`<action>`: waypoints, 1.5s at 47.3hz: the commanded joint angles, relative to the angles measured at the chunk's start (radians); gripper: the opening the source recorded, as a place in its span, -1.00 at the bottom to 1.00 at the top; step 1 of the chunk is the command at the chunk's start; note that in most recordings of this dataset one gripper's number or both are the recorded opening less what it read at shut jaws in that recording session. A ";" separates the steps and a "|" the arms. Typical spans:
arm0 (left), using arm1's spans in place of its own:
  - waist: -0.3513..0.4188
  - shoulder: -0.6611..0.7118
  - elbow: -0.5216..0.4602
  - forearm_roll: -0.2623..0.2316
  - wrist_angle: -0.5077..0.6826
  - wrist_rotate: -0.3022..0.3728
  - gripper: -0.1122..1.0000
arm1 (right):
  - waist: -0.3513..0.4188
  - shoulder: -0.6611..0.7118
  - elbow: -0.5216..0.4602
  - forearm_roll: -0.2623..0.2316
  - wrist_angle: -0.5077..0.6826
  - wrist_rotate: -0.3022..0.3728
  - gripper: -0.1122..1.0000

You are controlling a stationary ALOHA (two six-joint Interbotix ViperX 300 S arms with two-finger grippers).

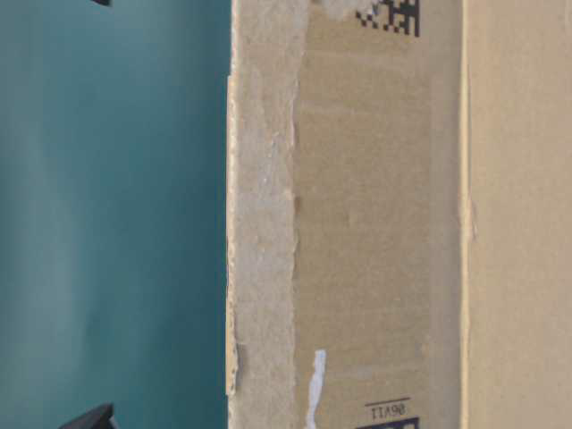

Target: Close the cardboard box.

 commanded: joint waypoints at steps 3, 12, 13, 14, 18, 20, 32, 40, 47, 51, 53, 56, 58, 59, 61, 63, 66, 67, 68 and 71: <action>0.002 0.017 -0.025 -0.003 -0.009 0.002 -0.79 | -0.003 0.012 -0.018 0.006 -0.021 -0.002 -0.79; 0.002 0.020 -0.028 -0.003 -0.011 0.000 -0.79 | -0.003 0.012 -0.015 0.006 -0.015 -0.002 -0.79; 0.002 0.020 -0.031 -0.003 -0.012 0.002 -0.79 | -0.003 0.012 -0.015 0.006 -0.015 -0.002 -0.79; 0.002 0.021 -0.032 -0.003 -0.012 0.002 -0.79 | -0.003 0.012 -0.015 0.006 -0.017 -0.002 -0.79; 0.002 0.031 -0.048 -0.003 -0.026 0.008 -0.79 | -0.003 0.012 -0.015 0.006 -0.017 0.000 -0.79; 0.002 0.037 -0.058 -0.003 -0.034 0.014 -0.79 | -0.003 0.012 -0.015 0.006 -0.020 0.000 -0.79; 0.055 0.101 -0.169 -0.002 -0.041 0.020 -0.79 | -0.003 0.012 -0.017 0.008 -0.021 0.002 -0.79; 0.100 0.146 -0.244 0.002 -0.041 0.021 -0.79 | 0.000 0.012 -0.015 0.006 -0.021 0.005 -0.79; 0.144 0.181 -0.288 0.003 -0.041 0.046 -0.79 | 0.003 0.012 -0.015 0.006 -0.026 0.005 -0.79; 0.167 0.202 -0.305 0.003 -0.043 0.078 -0.79 | 0.005 0.012 -0.015 0.008 -0.032 0.005 -0.79; 0.176 0.213 -0.313 0.002 -0.041 0.087 -0.79 | 0.006 0.012 -0.015 0.008 -0.034 0.005 -0.79; 0.186 0.229 -0.324 0.003 -0.041 0.098 -0.79 | 0.008 0.012 -0.015 0.008 -0.034 0.005 -0.79; 0.190 0.238 -0.331 0.002 -0.041 0.101 -0.79 | 0.008 0.012 -0.015 0.006 -0.035 0.005 -0.79; 0.193 0.244 -0.334 0.003 -0.043 0.103 -0.79 | 0.011 0.012 -0.015 0.006 -0.034 0.005 -0.79; 0.198 0.253 -0.341 0.003 -0.043 0.104 -0.79 | 0.011 0.012 -0.015 0.008 -0.034 0.005 -0.79; 0.206 0.264 -0.345 0.003 -0.043 0.106 -0.79 | 0.012 0.012 -0.014 0.006 -0.035 0.005 -0.79; 0.216 0.275 -0.351 0.002 -0.043 0.106 -0.79 | 0.014 0.012 -0.014 0.006 -0.035 0.005 -0.79; 0.219 0.279 -0.353 0.003 -0.043 0.106 -0.79 | 0.014 0.012 -0.014 0.006 -0.034 0.005 -0.79; 0.222 0.281 -0.354 0.003 -0.043 0.107 -0.79 | 0.014 0.012 -0.014 0.006 -0.035 0.005 -0.79; 0.230 0.290 -0.353 0.002 -0.043 0.109 -0.79 | 0.015 0.011 -0.014 0.008 -0.034 0.005 -0.79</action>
